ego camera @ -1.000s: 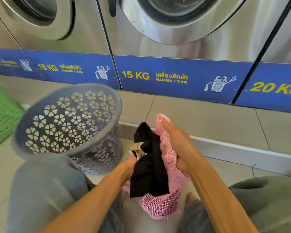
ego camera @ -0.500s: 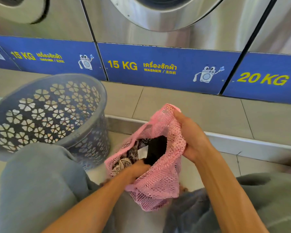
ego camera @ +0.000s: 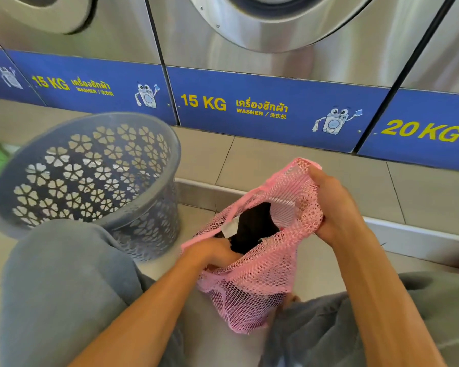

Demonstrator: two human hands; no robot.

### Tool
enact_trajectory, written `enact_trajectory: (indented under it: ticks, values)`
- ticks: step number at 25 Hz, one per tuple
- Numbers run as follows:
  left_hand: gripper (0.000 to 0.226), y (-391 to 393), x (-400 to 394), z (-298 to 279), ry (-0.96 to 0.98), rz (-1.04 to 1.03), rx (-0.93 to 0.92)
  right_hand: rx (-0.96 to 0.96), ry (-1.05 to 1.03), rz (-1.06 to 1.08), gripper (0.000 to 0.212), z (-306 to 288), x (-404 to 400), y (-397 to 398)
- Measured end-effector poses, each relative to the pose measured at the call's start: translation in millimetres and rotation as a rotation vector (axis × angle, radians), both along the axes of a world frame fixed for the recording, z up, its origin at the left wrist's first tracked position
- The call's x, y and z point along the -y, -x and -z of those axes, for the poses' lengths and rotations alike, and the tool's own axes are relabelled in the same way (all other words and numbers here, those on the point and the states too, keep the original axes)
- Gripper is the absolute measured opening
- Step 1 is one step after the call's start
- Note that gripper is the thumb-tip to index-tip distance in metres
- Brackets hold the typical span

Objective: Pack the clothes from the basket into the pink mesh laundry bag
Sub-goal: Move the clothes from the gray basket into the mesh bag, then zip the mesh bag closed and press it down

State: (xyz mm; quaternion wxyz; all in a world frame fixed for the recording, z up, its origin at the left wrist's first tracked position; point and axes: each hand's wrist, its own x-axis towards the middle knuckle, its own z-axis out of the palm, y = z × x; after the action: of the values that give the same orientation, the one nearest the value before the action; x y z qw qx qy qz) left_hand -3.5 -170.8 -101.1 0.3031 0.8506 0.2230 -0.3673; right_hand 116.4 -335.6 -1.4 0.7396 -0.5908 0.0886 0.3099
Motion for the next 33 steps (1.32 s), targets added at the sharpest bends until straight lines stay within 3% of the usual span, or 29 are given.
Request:
enact_trajectory:
  ticks: [3,5,8,12,15,19,24,27,29,31,33]
  values:
    - [0.038,0.8,-12.6,-13.4,-0.069,0.087,-0.009,0.015,-0.006,0.014,0.037,-6.5,5.8,-1.1]
    - [0.045,5.2,-21.8,-19.3,-0.129,0.212,-0.049,0.027,-0.017,0.024,0.022,-12.9,7.5,0.7]
    - [0.049,15.2,-17.8,-27.3,-0.047,0.394,-0.108,0.032,-0.001,0.067,0.011,-15.2,5.6,2.1]
    - [0.013,24.7,-11.4,-17.2,0.031,0.316,0.155,0.112,0.175,0.111,0.013,-8.2,-4.3,-0.3]
    - [0.005,28.1,-17.8,-14.2,-0.015,0.362,0.164,0.268,0.367,0.028,0.018,0.8,-15.5,-3.4]
    - [0.015,27.7,-19.8,-4.5,0.006,0.254,0.2,0.492,0.658,-0.179,0.049,9.1,-20.3,4.6]
    - [0.021,20.2,-13.4,3.6,0.196,-0.064,0.265,0.692,1.012,-0.678,0.059,16.8,-20.5,19.3]
    - [0.02,13.7,-7.1,1.5,0.332,-0.243,0.272,0.802,1.083,-0.823,0.045,7.7,-16.9,31.8]
    - [0.018,9.7,-4.0,-0.6,0.376,-0.345,0.301,0.744,1.012,-1.04,0.038,3.7,-14.0,41.9]
    - [0.02,6.0,-3.5,1.5,0.419,-0.441,0.304,0.571,0.965,-1.262,0.034,4.8,-14.8,58.1]
    - [0.016,4.4,-2.8,4.3,0.405,-0.467,0.288,0.506,1.0,-1.341,0.033,16.9,-18.6,67.3]
